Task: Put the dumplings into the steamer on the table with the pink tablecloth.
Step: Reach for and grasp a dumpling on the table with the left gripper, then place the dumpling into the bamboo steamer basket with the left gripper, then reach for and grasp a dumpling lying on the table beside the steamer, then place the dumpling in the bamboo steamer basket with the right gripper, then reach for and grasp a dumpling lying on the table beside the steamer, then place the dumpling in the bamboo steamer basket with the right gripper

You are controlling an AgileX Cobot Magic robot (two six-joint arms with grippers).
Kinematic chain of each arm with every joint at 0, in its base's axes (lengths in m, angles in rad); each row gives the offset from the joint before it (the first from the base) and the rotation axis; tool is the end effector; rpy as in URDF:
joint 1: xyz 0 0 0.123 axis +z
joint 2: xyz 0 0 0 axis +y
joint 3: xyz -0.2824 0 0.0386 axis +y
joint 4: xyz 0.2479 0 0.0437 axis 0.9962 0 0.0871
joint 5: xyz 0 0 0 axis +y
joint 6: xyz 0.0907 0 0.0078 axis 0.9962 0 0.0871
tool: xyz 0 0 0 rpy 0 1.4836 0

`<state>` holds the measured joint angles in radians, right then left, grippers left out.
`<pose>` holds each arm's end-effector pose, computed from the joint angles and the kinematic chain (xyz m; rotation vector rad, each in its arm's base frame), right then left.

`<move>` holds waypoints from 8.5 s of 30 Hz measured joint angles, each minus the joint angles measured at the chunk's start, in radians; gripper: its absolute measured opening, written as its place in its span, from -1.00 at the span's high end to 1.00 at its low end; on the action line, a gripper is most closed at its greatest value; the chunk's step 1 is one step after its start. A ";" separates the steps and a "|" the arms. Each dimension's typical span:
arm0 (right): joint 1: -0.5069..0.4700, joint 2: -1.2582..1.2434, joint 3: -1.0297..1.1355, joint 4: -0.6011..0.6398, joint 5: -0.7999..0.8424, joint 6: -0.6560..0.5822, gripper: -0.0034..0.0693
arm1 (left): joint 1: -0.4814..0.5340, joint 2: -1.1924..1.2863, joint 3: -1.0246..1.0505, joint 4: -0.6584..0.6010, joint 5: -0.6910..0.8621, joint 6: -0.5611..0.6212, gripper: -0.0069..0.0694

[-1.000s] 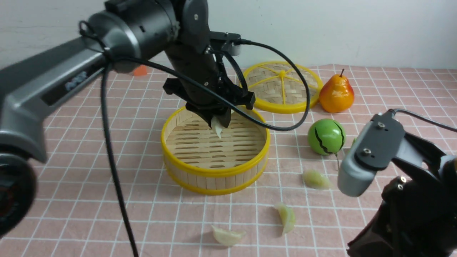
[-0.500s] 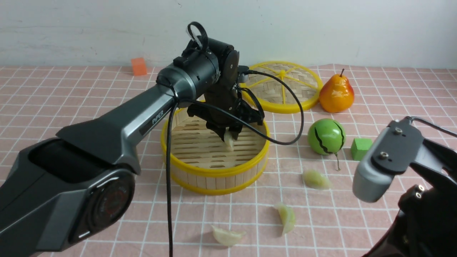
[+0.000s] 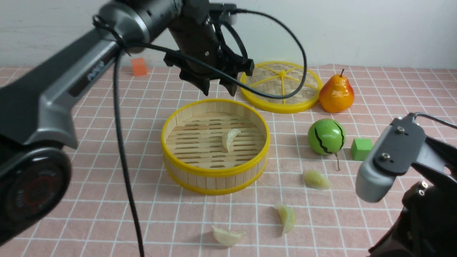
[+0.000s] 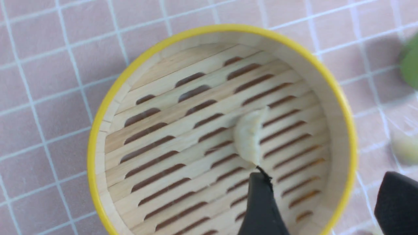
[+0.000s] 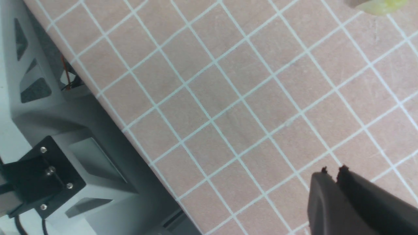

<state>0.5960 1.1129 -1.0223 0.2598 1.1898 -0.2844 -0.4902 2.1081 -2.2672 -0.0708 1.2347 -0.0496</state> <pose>0.1484 0.1269 0.3326 -1.1192 2.5417 0.4404 0.4078 -0.2245 0.3524 0.5604 2.5221 -0.2984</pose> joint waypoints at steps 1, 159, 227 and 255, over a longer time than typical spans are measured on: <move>0.000 -0.002 0.000 -0.010 0.000 0.009 0.76 | -0.004 -0.027 0.027 -0.009 0.002 0.039 -0.35; 0.064 1.199 -1.053 -0.190 -0.249 0.332 0.39 | 0.190 -1.458 1.303 0.004 -0.163 -0.024 0.75; -0.235 0.960 -0.535 -0.286 -0.181 0.058 0.13 | 0.190 -1.458 1.303 0.016 -0.190 -0.024 0.68; -0.034 1.203 -1.036 -0.117 -0.362 0.144 0.24 | 0.122 -1.458 1.303 0.016 -0.155 -0.024 0.67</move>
<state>0.5620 2.3162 -2.0585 0.1423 0.8275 -0.1404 -0.3686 0.6505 -0.9638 -0.0547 1.0794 -0.0736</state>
